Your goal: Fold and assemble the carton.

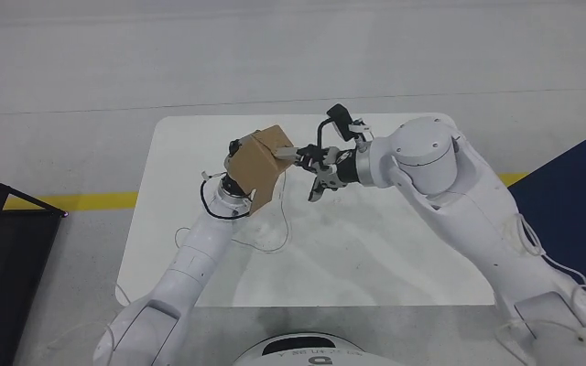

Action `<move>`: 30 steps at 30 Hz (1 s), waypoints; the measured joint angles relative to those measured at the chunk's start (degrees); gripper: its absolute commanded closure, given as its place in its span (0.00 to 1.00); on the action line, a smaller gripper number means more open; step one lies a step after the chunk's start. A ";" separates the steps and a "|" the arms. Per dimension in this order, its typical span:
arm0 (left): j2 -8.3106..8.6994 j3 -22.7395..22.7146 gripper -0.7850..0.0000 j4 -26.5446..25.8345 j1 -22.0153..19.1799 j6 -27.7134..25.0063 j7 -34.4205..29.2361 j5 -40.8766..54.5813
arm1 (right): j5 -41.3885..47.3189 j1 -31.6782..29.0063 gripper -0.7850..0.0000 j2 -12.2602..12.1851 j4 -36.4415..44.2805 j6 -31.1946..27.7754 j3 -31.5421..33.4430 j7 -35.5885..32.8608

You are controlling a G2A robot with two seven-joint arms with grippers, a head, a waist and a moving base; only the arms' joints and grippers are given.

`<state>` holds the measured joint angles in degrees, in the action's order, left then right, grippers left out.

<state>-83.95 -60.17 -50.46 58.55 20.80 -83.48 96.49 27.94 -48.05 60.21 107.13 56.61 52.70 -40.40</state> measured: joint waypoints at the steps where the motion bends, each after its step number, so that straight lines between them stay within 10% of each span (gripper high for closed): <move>1: -0.03 0.13 1.00 -0.10 -0.01 0.04 0.04 0.06 | -0.27 0.21 0.05 -0.04 -0.14 0.08 -0.29 -0.28; 30: 1.10 3.87 1.00 -2.19 0.34 -0.31 -0.31 1.92 | 1.71 -1.33 0.00 -1.80 1.30 0.01 4.51 0.40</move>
<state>-82.84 -56.30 -52.65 58.89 20.49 -83.79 98.41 29.65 -49.38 58.40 108.43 56.62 57.21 -40.00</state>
